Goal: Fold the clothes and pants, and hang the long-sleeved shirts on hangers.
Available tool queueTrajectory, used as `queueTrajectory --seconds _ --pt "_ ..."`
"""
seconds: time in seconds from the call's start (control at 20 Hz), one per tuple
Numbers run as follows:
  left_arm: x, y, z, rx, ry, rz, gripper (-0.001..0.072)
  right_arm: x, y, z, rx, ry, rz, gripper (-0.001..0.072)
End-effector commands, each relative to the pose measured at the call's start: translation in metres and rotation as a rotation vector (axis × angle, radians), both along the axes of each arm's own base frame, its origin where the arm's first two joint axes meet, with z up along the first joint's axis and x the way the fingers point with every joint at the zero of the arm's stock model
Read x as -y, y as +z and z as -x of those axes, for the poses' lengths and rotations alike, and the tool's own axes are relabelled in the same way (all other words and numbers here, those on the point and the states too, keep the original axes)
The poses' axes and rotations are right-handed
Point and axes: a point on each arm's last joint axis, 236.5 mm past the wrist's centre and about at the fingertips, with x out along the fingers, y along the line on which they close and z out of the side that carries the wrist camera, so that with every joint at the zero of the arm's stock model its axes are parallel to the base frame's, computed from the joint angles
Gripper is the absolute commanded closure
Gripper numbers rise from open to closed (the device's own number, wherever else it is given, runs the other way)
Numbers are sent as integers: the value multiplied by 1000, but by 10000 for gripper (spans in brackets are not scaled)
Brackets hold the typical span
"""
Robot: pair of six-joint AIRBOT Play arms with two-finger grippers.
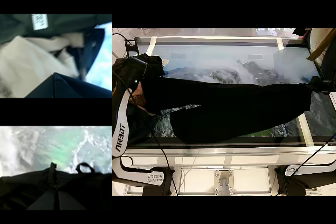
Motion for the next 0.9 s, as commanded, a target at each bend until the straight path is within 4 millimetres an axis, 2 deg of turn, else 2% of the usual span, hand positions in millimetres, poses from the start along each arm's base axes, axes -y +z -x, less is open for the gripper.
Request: queueTrajectory --seconds 0.0,0.05,0.15,0.25,0.4,0.45,0.5,0.55,0.7,0.8,0.85 --pt "11 -20 -21 72 18 98 700 -3 -32 -8 -76 -65 -73 684" --pt "12 -31 -22 53 20 106 700 -7 -44 -12 -93 -79 -98 684" --pt "14 -47 -25 37 21 115 700 -15 -53 -27 -69 -97 -136 671" --pt "20 -50 -34 73 20 151 700 -26 -43 -54 17 -136 -190 684" --pt "25 -36 -48 143 -6 167 700 -29 -13 -87 155 -198 -222 684" --pt "26 -31 -51 157 -11 168 700 -27 -7 -94 182 -205 -208 644" --pt "26 -29 -52 163 -12 168 700 -27 -5 -96 189 -204 -196 464" --pt "28 -29 -53 164 -14 174 700 -28 -7 -94 178 -194 -193 353" --pt "37 -33 -53 159 -21 210 700 -26 -22 -69 81 -132 -160 353" --pt "40 -33 -53 152 -34 203 700 -11 -26 -40 0 -97 -114 353" --pt "41 -34 -53 146 -40 199 700 3 -27 -19 -53 -87 -70 353"
